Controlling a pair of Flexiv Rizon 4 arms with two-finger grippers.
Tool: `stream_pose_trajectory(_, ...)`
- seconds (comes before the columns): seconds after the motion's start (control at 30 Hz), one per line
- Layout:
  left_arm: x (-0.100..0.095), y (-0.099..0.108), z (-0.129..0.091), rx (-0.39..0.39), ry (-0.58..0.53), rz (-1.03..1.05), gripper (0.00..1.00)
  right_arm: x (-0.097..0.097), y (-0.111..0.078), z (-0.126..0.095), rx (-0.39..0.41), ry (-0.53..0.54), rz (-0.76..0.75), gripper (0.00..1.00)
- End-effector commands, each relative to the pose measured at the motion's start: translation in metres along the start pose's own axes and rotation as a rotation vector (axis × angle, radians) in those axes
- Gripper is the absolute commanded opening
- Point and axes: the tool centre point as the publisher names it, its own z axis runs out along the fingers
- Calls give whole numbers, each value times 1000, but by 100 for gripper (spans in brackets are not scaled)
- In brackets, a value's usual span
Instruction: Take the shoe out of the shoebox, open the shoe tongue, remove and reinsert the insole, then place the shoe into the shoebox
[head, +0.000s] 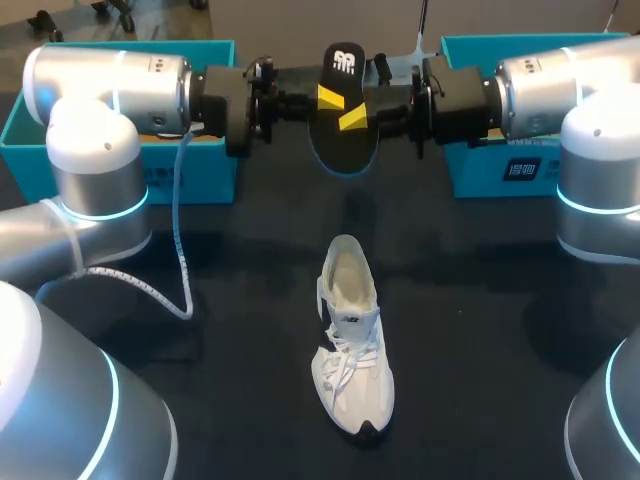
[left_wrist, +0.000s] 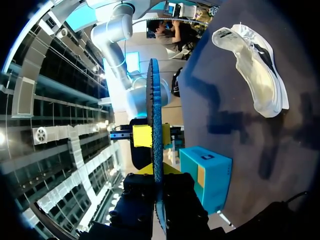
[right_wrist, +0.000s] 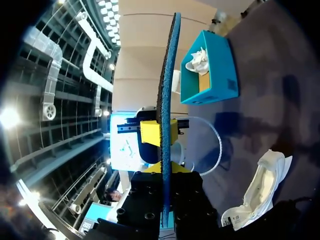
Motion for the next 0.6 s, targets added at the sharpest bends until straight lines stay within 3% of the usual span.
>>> stream_pose_trajectory(0.03,0,0,1,-1,0,2,100,0,-1,2,-10,-1,-5,0)
stream_pose_trajectory(0.13,-1,-2,-2,5,3,1,100,-1,1,0,-17,1,-15,0)
stream_pose_trajectory(0.33,-4,-16,-32,27,105,-95,100,-6,3,-12,-30,6,-106,0)
stream_pose_trajectory(0.43,-2,-25,-48,49,216,-153,100,-8,7,-16,-27,-2,-174,0)
stream_pose_trajectory(0.6,-2,-25,-48,49,216,-153,100,-9,9,-18,-26,-13,-214,0)
